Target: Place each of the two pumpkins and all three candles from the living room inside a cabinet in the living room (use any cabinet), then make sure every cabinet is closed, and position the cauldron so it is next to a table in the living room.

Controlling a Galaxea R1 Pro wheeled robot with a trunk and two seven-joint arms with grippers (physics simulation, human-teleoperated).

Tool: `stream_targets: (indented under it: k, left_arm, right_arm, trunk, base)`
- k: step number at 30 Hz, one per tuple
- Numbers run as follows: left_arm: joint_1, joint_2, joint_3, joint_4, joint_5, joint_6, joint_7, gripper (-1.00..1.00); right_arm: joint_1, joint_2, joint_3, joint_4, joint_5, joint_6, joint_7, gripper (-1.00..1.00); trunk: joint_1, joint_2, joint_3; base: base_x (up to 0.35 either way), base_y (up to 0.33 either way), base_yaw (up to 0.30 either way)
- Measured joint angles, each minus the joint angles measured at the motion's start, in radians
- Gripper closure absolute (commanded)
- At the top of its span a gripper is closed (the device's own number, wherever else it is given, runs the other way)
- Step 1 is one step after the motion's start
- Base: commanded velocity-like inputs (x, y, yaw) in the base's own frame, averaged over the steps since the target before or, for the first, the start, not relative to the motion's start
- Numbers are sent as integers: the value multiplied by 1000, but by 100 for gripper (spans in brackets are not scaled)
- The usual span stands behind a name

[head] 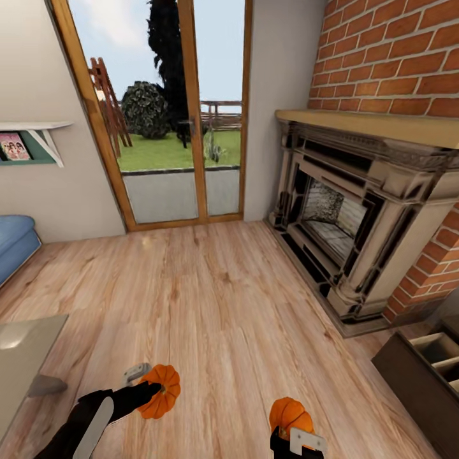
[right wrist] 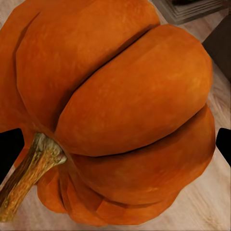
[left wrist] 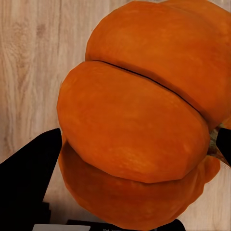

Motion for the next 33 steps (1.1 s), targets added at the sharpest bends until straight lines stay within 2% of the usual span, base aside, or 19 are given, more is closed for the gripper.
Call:
stream_targets:
  k: [5, 9, 33]
  left_arm:
    - [0, -1, 0, 0, -1, 0, -1, 100]
    - [0, 0, 0, 0, 2, -1, -1, 100]
    - [0, 0, 0, 0, 1, -4, -4, 100]
  right_arm:
    - [0, 0, -1, 0, 0, 0, 0, 100]
    - [0, 0, -1, 0, 3, -1, 0, 100]
    - [0, 0, -4, 0, 0, 0, 0, 100]
  trunk:
    - [0, 0, 0]
    - [0, 0, 0]
    - [0, 0, 0]
  base:
    - [299, 64, -3]
    - [89, 12, -130]
    - [3, 0, -272]
